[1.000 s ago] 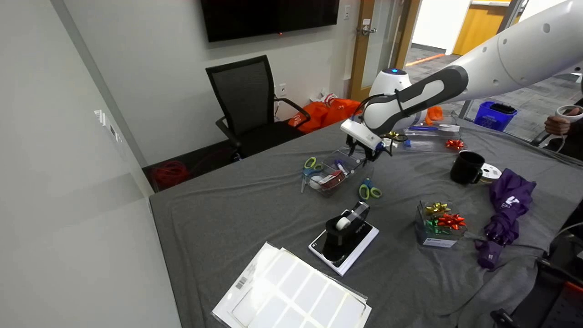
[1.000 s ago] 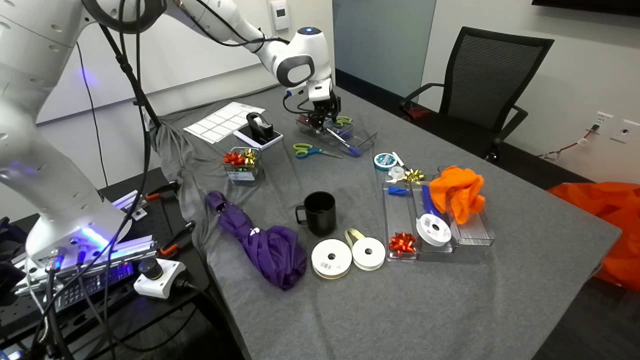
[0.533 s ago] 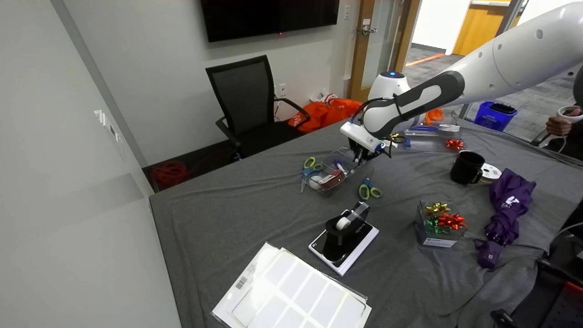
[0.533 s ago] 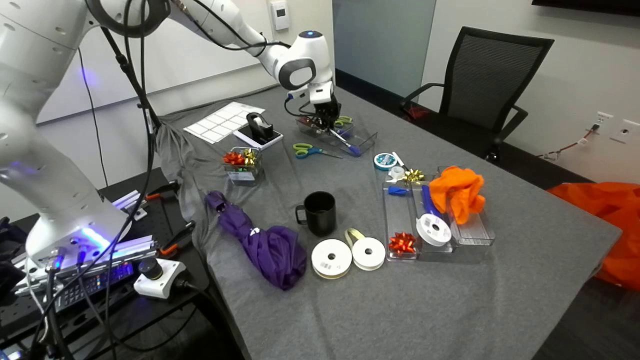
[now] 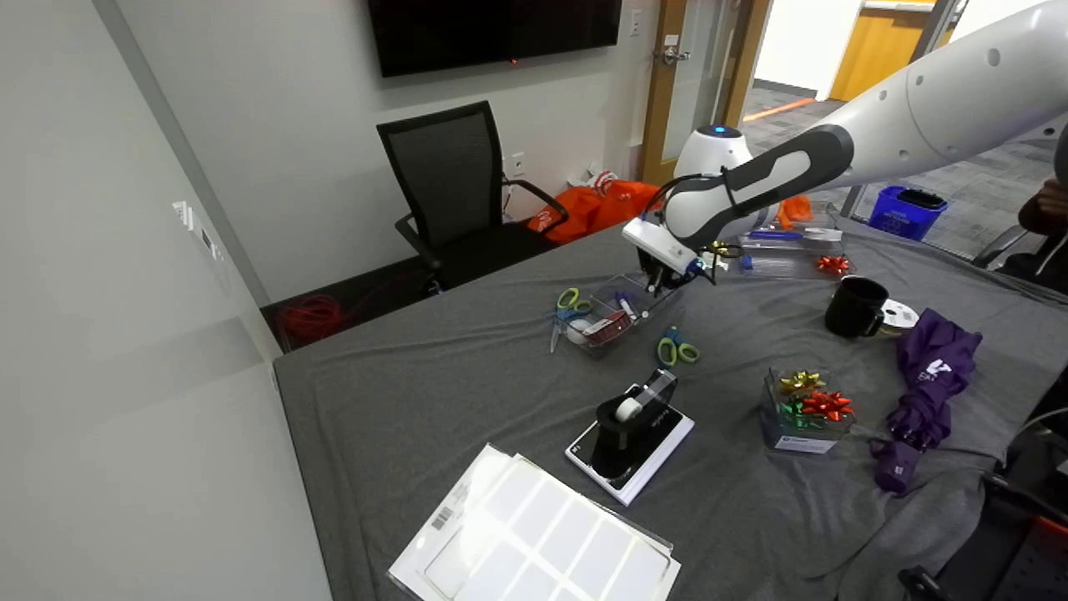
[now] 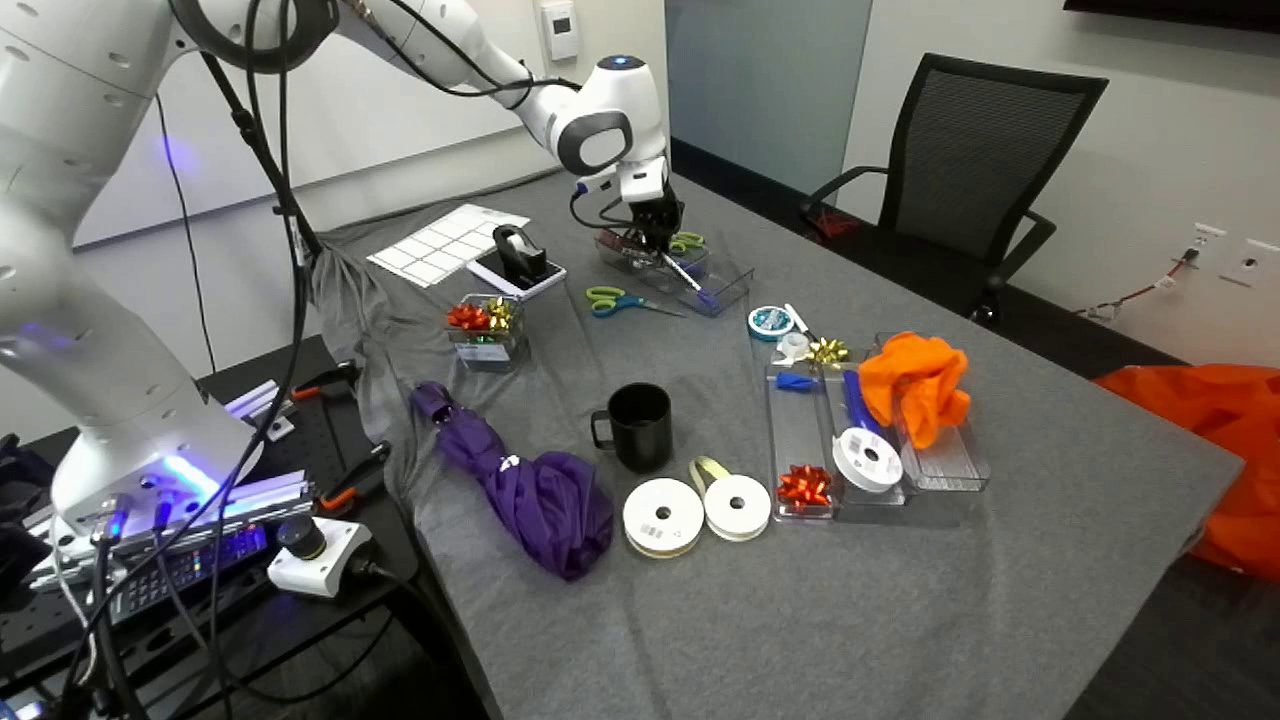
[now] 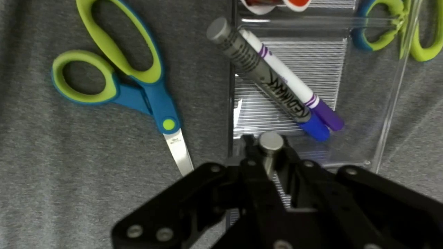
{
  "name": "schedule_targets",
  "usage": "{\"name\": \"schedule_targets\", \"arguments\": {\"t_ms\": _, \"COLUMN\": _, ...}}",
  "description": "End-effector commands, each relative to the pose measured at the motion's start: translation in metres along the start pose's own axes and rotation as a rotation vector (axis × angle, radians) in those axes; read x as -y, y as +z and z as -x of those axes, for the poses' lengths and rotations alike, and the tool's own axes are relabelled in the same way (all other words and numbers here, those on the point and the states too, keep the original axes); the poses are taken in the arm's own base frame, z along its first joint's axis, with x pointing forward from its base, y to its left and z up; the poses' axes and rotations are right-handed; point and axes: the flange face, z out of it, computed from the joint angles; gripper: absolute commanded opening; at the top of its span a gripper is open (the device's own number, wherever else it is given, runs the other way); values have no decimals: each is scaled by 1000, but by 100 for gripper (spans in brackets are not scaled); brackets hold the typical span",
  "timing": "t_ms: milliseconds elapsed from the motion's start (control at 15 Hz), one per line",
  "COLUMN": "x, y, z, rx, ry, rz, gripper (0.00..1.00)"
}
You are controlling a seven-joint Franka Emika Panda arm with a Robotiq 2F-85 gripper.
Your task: Move the tape dispenser to the left then move the blue and purple markers in the container on the left to the left.
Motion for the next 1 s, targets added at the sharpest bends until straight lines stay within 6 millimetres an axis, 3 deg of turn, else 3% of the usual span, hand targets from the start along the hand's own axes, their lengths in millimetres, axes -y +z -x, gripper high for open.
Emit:
{"name": "schedule_targets", "arguments": {"t_ms": 0, "x": -5, "y": -30, "z": 1, "rx": -22, "ry": -42, "rz": -16, "gripper": 4}}
{"name": "schedule_targets", "arguments": {"t_ms": 200, "x": -7, "y": -50, "z": 4, "rx": -23, "ry": -90, "rz": -34, "gripper": 4}}
{"name": "schedule_targets", "arguments": {"t_ms": 533, "x": -23, "y": -70, "z": 8, "rx": -14, "ry": -354, "rz": -40, "gripper": 4}}
{"name": "schedule_targets", "arguments": {"t_ms": 933, "x": -38, "y": -71, "z": 3, "rx": 5, "ry": -679, "rz": -30, "gripper": 4}}
